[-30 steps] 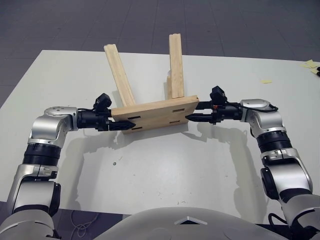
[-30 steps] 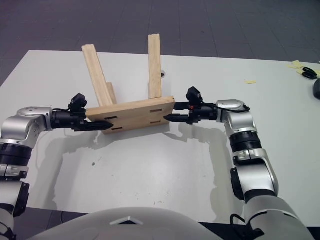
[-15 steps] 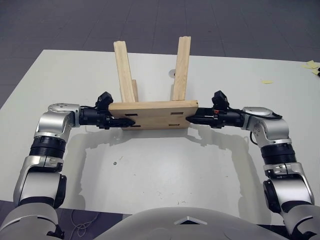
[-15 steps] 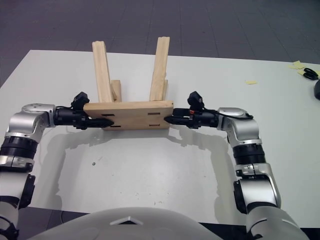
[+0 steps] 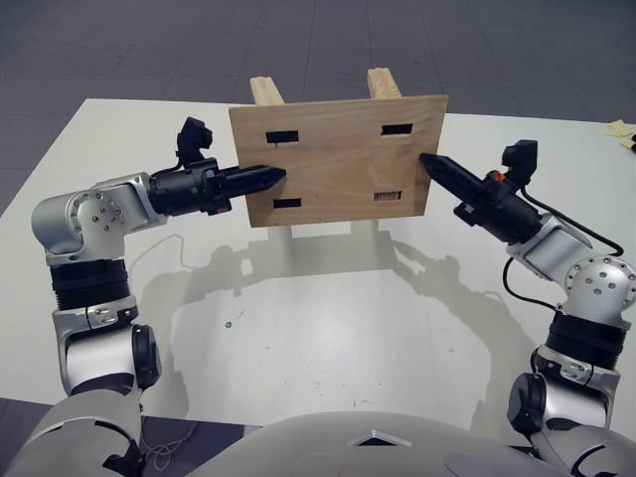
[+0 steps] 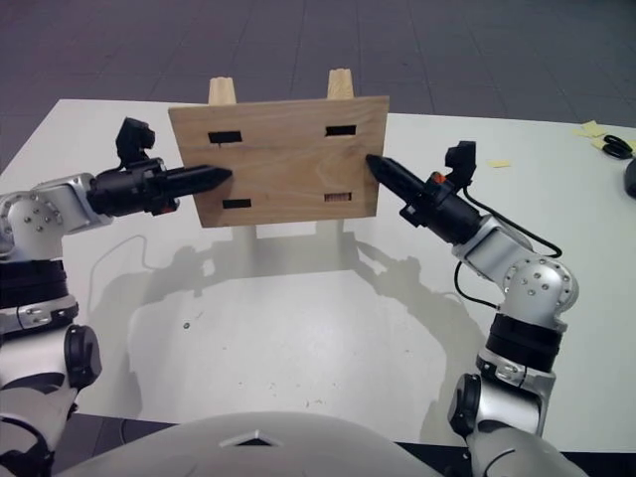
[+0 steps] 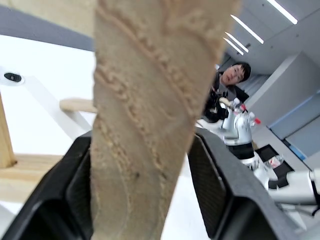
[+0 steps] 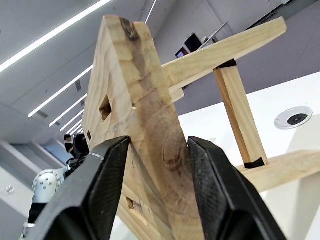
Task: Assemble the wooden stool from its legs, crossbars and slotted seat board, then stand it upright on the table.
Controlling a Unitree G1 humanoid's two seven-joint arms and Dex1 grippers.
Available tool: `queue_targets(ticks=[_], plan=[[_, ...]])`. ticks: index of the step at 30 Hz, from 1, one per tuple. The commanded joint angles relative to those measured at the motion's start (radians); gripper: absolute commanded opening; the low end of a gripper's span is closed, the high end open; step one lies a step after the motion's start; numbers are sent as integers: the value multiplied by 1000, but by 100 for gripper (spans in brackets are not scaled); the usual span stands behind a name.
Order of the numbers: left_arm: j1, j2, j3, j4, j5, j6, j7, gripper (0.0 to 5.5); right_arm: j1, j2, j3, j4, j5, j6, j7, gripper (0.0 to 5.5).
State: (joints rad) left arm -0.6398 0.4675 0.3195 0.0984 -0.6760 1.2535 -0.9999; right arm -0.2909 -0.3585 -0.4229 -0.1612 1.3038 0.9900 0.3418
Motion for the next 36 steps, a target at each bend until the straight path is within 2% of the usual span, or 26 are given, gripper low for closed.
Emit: queue_targets(ticks=[1,3,4,7,15,16,21,26,30,35,36], plan=[[-275,-252,307,19,94,169,558,224,-15,123,62,-291,545,-225,-529,179],[-307,-312,364,19,102,168,639,218,-69,139,66,-303,535,-275,-578,161],[-323,-342,389,20,109,166,684,215,-108,141,56,-290,515,-300,-600,197],[-357,-408,439,23,123,164,793,200,-184,120,17,-227,456,-349,-606,248],[-430,-483,558,74,79,127,993,184,-150,125,38,-230,432,-395,-572,366],[-431,-477,575,94,78,115,1022,221,-141,130,46,-238,429,-401,-570,380],[-410,-453,645,176,52,59,1130,311,-104,147,91,-267,403,-435,-563,469],[-352,-492,637,129,-32,118,1129,399,-99,157,124,-262,355,-464,-564,540],[-284,-454,526,103,-83,215,1041,465,-102,147,135,-244,314,-471,-559,540],[-248,-296,352,144,-113,264,862,536,-126,101,103,-201,296,-466,-525,540],[-249,-265,317,154,-120,262,817,536,-130,94,99,-196,292,-466,-520,540]])
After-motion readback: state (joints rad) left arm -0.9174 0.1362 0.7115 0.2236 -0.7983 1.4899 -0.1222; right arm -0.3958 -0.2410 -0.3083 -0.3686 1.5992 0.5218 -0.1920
